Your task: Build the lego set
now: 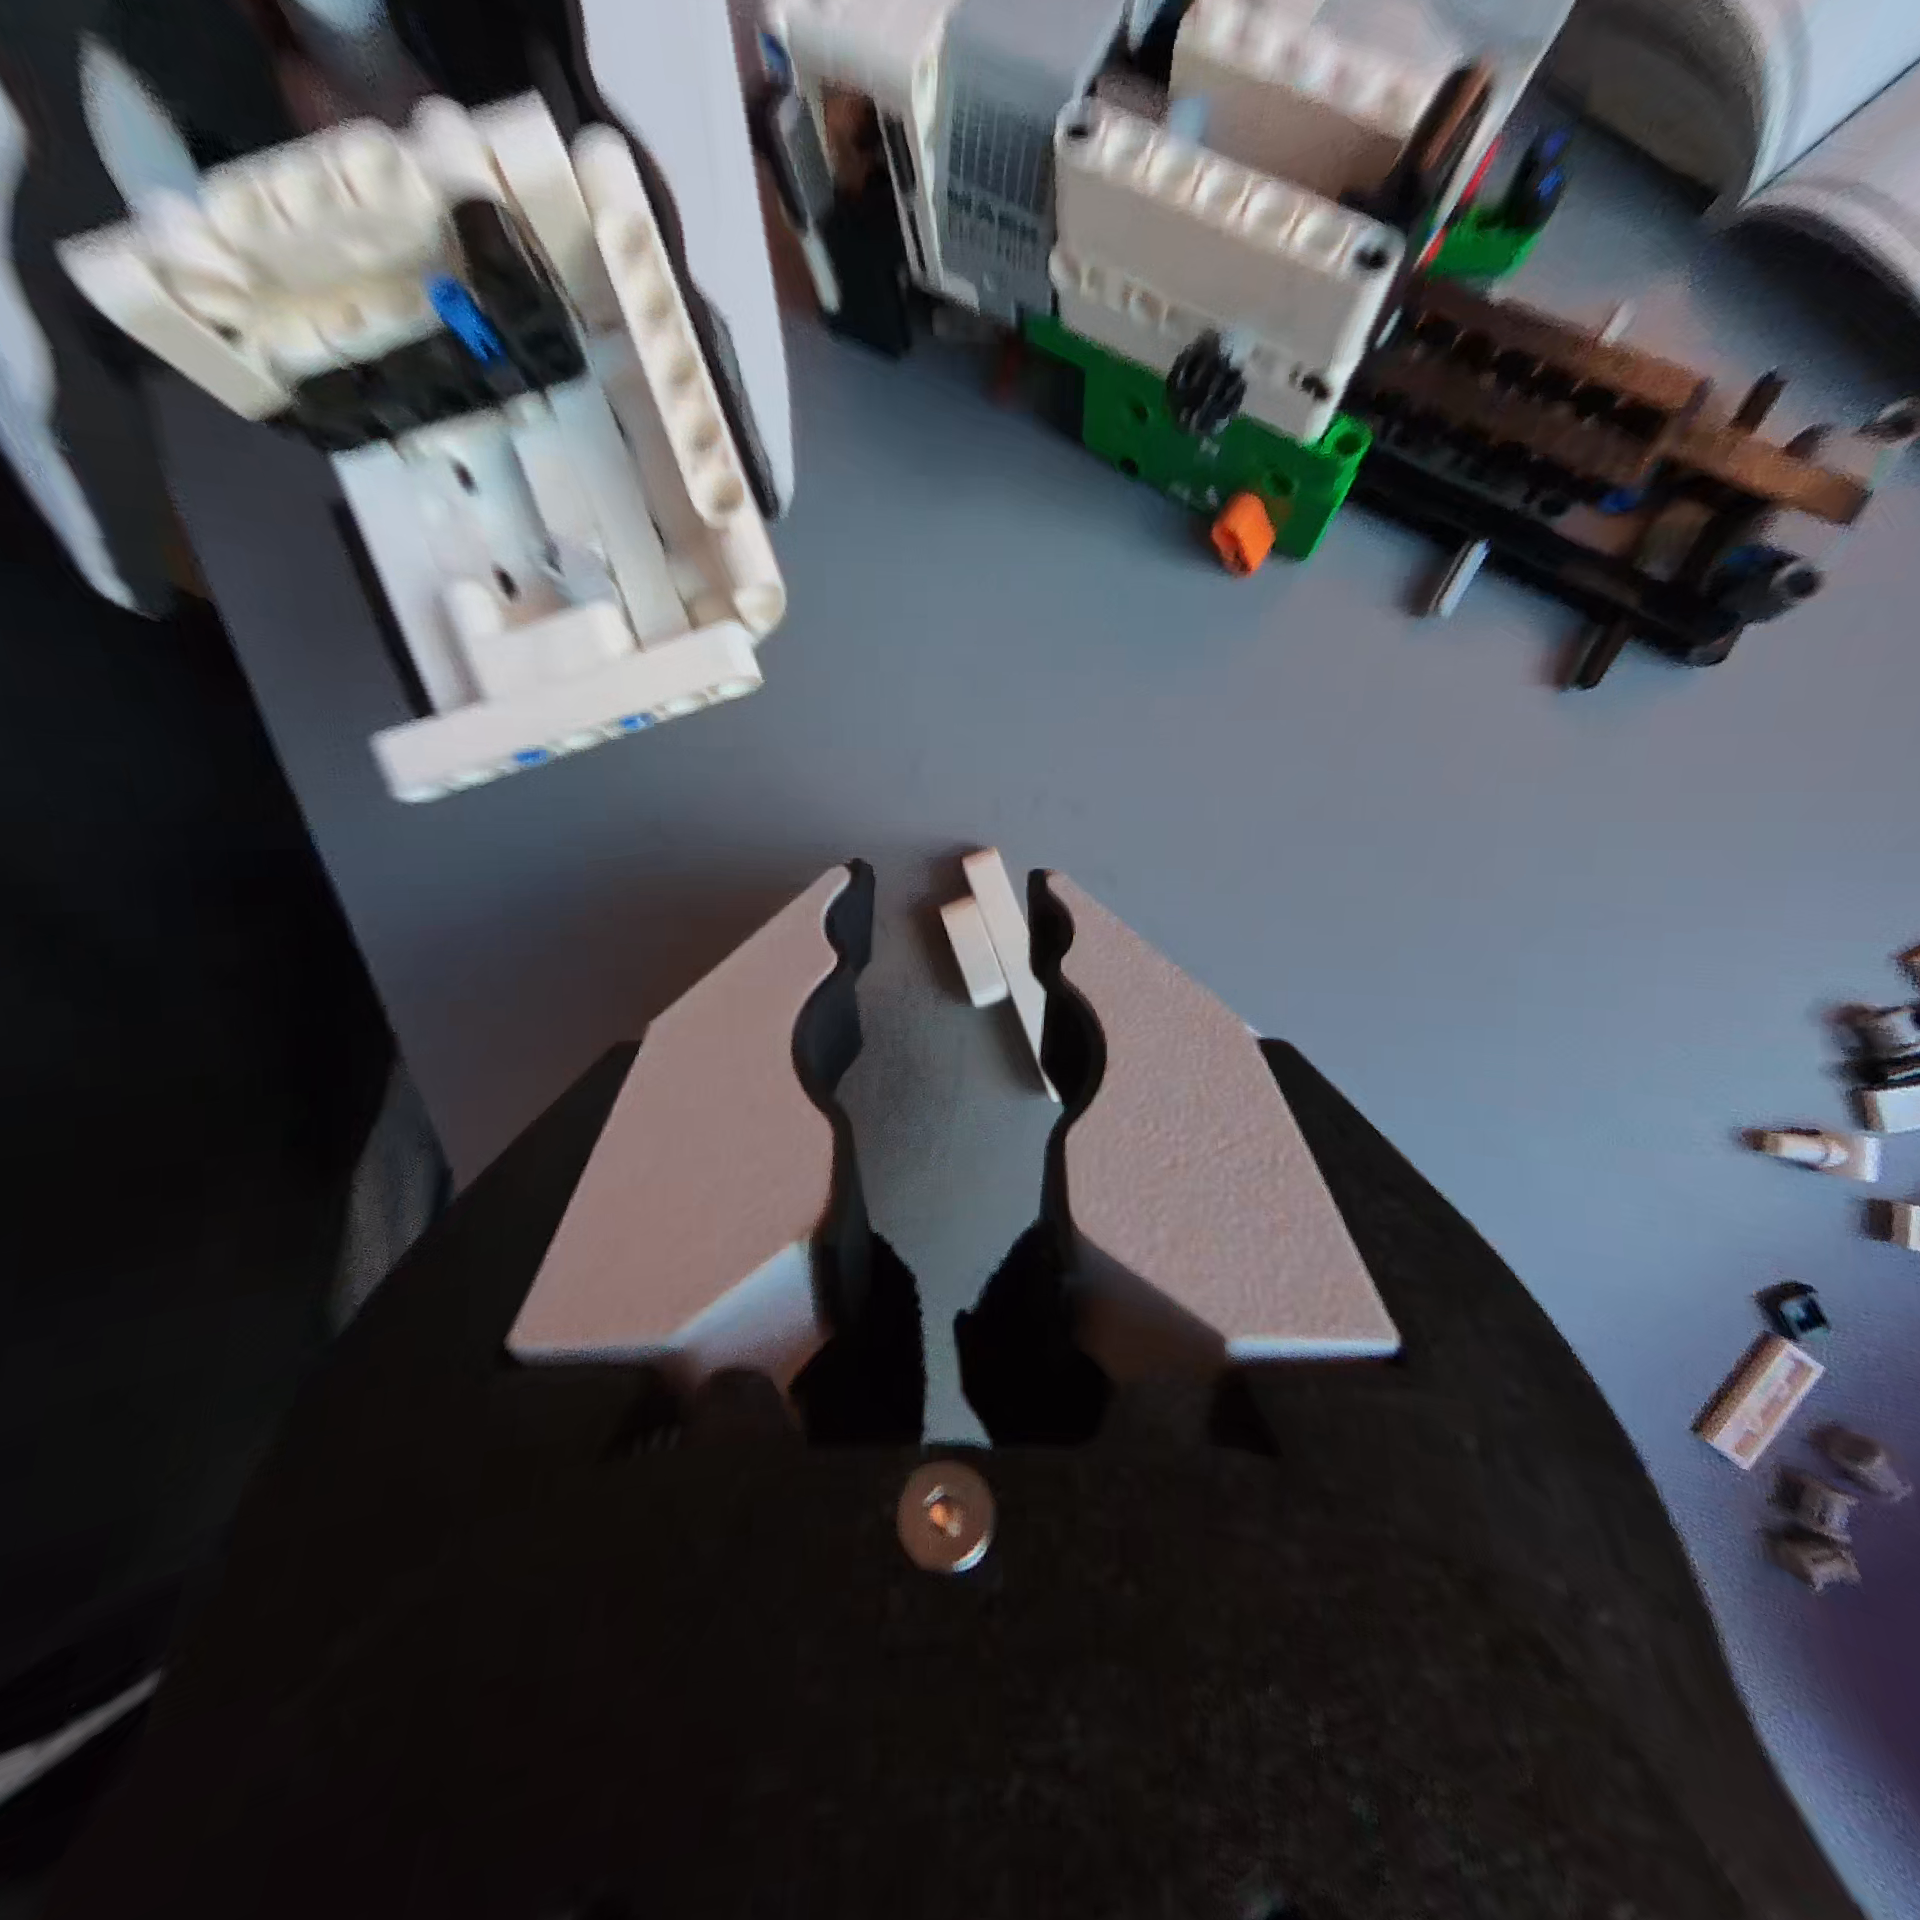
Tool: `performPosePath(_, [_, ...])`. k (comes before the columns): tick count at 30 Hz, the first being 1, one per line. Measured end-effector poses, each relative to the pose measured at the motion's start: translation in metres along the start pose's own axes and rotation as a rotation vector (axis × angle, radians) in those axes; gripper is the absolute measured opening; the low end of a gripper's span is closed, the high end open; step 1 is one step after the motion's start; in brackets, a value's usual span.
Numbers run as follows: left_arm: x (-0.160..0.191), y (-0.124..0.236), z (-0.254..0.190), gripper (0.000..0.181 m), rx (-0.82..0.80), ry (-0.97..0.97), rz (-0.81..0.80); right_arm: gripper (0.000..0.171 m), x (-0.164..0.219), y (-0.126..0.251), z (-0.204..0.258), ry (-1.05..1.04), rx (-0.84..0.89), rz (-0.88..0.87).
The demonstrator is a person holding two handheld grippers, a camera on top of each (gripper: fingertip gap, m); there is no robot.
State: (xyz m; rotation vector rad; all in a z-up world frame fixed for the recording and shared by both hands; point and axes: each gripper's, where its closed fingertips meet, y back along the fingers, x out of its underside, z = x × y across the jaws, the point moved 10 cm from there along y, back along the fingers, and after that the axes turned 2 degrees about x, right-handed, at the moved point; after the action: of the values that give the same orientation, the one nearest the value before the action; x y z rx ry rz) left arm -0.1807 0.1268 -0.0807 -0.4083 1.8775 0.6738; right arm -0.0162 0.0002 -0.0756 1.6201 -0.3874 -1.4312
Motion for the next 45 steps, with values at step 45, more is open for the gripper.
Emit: performPosePath(45, [-0.006, 0.011, -0.003, 0.058, 0.295, 0.358, -0.397, 0.023, 0.01, 0.044, 0.033, -0.302, -0.115, -0.571])
